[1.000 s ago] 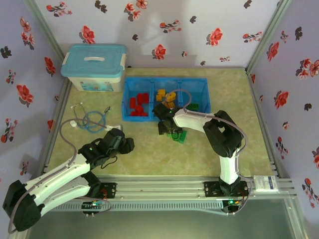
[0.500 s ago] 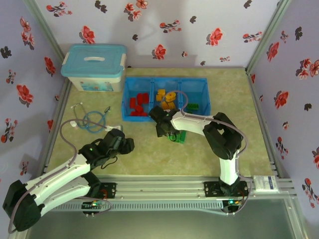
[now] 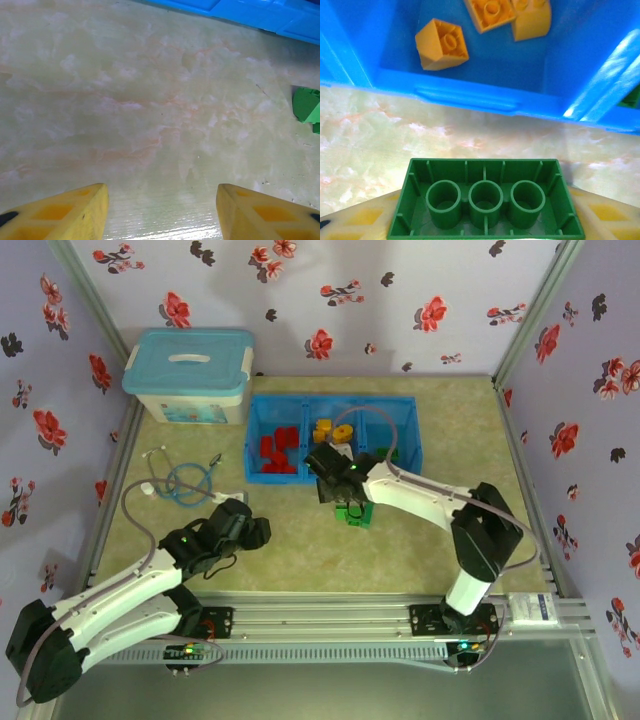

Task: Sort the legos into containers by color
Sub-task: Pick up the lego from the center of the table, then place the lego in the container.

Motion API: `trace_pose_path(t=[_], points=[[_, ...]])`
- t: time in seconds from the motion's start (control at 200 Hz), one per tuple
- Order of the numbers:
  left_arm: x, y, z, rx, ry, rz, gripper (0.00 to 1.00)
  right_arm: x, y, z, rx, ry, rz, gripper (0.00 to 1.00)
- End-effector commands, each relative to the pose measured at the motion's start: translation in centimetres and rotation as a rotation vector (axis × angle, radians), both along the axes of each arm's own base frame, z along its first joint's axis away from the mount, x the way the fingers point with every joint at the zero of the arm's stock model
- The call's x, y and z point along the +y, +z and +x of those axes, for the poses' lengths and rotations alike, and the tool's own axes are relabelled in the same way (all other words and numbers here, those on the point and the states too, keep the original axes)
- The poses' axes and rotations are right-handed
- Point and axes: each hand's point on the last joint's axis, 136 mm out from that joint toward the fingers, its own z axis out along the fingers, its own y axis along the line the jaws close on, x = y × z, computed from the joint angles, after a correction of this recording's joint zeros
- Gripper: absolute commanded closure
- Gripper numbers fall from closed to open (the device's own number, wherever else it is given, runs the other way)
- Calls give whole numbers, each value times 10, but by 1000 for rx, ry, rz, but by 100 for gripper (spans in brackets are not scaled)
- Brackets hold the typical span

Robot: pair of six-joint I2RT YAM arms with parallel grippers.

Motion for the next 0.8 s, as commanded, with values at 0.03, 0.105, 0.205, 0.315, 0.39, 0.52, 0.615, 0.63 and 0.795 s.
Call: trace_pose_path(t=[0.03,0.105,0.205,0.315,0.39,0.52,0.615,0.63,0.795], points=[[-1,2,3,-12,12,9,41,-39,34,12,-70,-73,-18,36],[-4,3,3,-13,3,11,41,-61,40,18,-77,-120,0,36],[-7,4,5,-15,-5,17,41,-91,42,26,-75,-186,15,35],[-10,3,6,-15,-12,20,41,-111,35,33,-22,-222,69,35],[-13,3,7,-15,-17,20,41,-123,31,40,-2,-249,87,36],[-17,4,8,-14,-24,24,41,-132,24,59,28,-275,106,36],[-20,6,9,-16,-28,26,42,-134,16,74,60,-287,100,37],[-21,7,8,-17,-30,24,42,-135,16,77,61,-288,93,37],[-23,10,7,-23,-39,34,42,-143,21,110,40,-318,46,28]])
